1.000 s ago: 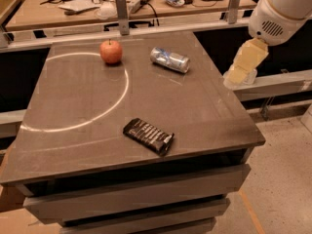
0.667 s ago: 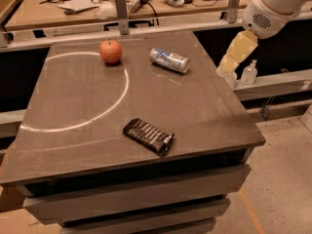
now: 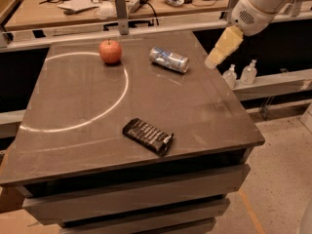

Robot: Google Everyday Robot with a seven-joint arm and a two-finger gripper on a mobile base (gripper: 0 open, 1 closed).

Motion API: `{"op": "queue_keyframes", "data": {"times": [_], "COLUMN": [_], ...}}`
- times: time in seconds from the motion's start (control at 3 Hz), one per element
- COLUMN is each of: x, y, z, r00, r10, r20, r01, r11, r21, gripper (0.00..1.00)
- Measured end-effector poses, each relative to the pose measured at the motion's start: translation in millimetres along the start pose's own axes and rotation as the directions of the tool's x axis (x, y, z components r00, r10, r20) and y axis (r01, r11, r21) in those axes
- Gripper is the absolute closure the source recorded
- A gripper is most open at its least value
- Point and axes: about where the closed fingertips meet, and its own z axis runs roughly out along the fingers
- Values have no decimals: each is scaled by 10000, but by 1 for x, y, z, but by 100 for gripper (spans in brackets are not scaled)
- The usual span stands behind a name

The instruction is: Place redbull can upright

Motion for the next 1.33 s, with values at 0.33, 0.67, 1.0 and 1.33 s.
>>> {"op": "queue_keyframes", "data": {"times": [0.33, 0.67, 1.0, 1.33], "x": [-12, -33, -64, -82], "y": [2, 8, 18, 23], "z": [10, 24, 46, 61], "r00": [10000, 9997, 9988, 9982], "r10": [24, -209, -470, -586], "r20": [36, 93, 142, 139], "r01": [-24, 212, 477, 595], "r11": [10000, 9995, 9971, 9950], "r21": [-94, -235, -592, -797], "gripper": [0, 0, 0, 0]}}
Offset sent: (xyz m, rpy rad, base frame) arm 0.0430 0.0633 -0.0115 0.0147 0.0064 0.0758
